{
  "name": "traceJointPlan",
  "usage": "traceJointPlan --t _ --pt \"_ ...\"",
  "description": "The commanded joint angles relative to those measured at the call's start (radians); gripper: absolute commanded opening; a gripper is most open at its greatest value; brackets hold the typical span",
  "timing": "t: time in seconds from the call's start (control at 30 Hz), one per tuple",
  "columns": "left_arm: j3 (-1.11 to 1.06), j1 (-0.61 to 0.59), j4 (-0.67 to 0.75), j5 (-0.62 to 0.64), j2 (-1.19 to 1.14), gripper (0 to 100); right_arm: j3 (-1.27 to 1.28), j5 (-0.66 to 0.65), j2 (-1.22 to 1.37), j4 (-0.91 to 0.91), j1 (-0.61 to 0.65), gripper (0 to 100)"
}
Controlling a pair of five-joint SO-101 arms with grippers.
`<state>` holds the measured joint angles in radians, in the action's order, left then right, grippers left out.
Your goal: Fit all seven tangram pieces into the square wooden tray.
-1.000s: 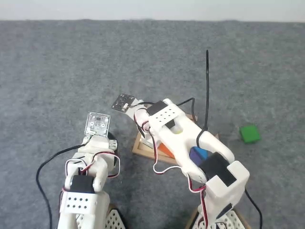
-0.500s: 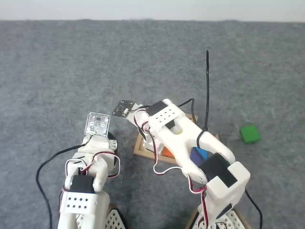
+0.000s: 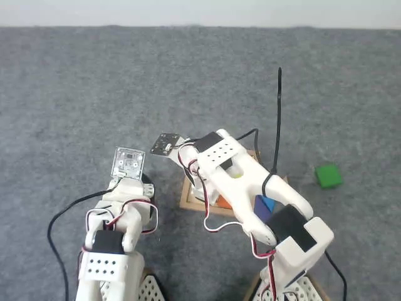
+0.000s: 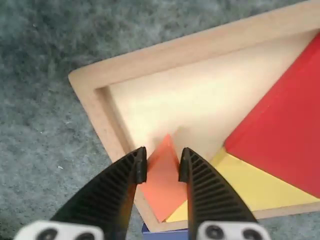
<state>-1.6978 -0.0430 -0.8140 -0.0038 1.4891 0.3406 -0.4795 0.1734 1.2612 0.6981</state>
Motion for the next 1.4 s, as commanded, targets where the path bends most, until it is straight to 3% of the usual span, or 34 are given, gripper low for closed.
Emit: traceJointPlan --t 0.0,0.1,0.3,0.5,0.93,1.2,1.37 --pt "0.008 -0.005 -0.002 0.005 0.012 2 -0.006 -0.009 -0.064 0.012 0.007 12.0" --pt "0.008 -0.005 -0.002 0.005 0.012 2 -0.006 -0.008 -0.065 0.012 0.008 13.4" --pt "0.008 -0.005 -0.002 0.005 0.012 2 -0.006 -0.002 -0.071 -0.033 0.047 26.6" --pt "0.008 -0.005 -0.002 0.005 0.012 2 -0.021 0.018 -0.145 -0.028 0.041 24.3" --pt "0.008 -0.005 -0.002 0.005 0.012 2 0.226 0.032 -0.748 0.091 -0.367 24.1" --pt "0.008 -0.005 -0.002 0.005 0.012 2 0.37 -0.003 -0.667 0.074 -0.567 24.3" --pt "0.008 -0.005 -0.002 0.005 0.012 2 0.368 0.038 -0.516 0.002 -0.581 24.3"
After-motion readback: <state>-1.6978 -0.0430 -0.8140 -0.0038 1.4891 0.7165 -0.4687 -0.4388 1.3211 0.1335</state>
